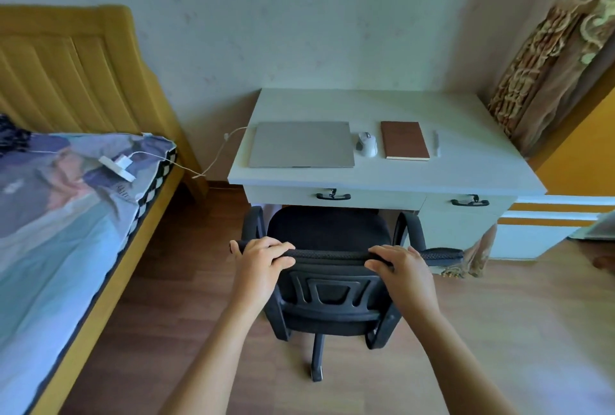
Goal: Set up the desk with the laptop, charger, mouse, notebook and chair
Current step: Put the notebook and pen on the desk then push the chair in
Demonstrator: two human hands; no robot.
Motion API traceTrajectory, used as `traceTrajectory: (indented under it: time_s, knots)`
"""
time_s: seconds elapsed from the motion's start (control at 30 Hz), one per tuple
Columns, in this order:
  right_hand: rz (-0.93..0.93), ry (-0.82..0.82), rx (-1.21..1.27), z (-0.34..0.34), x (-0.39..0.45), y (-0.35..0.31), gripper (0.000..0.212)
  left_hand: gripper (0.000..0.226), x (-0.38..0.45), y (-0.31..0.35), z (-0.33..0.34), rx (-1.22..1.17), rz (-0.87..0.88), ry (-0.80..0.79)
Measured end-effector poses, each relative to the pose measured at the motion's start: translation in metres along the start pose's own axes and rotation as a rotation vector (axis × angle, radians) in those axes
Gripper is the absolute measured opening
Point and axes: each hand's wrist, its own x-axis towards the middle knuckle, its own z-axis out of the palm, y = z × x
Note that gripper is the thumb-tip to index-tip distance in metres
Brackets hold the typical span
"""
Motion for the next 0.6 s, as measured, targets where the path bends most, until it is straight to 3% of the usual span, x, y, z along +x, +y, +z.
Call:
traceTrajectory:
  time_s: [0.6]
  knots:
    - [0.071, -0.057, 0.001, 0.007, 0.014, -0.015, 0.025, 0.018, 0.019, -0.007, -0.014, -0.028, -0.012, -0.086]
